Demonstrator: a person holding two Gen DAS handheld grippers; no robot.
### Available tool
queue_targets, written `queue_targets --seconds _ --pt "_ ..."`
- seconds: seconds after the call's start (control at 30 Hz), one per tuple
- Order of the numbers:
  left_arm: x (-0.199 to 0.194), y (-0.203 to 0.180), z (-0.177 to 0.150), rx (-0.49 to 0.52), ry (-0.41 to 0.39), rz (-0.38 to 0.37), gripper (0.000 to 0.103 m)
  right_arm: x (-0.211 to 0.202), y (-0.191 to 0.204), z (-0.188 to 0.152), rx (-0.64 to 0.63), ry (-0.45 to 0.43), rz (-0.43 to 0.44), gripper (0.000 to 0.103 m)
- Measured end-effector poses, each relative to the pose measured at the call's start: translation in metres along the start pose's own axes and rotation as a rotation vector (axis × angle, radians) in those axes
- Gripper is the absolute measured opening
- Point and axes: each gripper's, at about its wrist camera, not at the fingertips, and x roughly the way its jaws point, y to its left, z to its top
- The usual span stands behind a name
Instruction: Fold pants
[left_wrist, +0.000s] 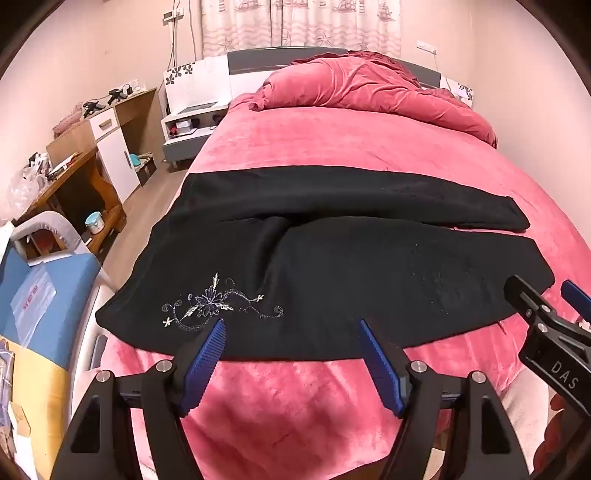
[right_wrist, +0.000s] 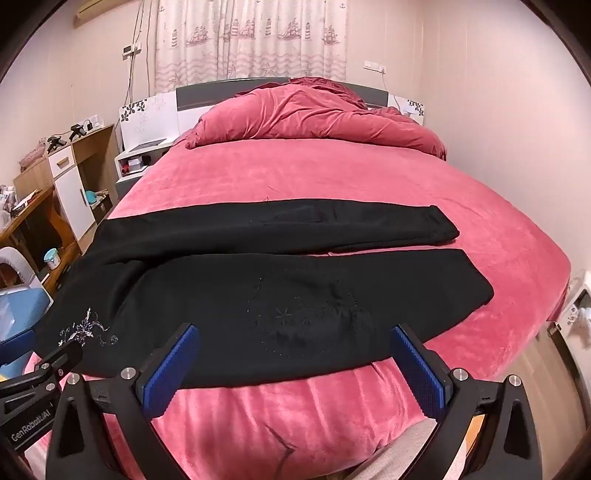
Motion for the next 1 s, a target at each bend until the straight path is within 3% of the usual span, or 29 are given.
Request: queue_targets --seconds 1.0 --pt "0.0009 -0.0008 0.0002 -0.002 0.001 -0.001 0.075 0.0026 -0.0013 -0.0004 0.015 0.018 0.014 0.103"
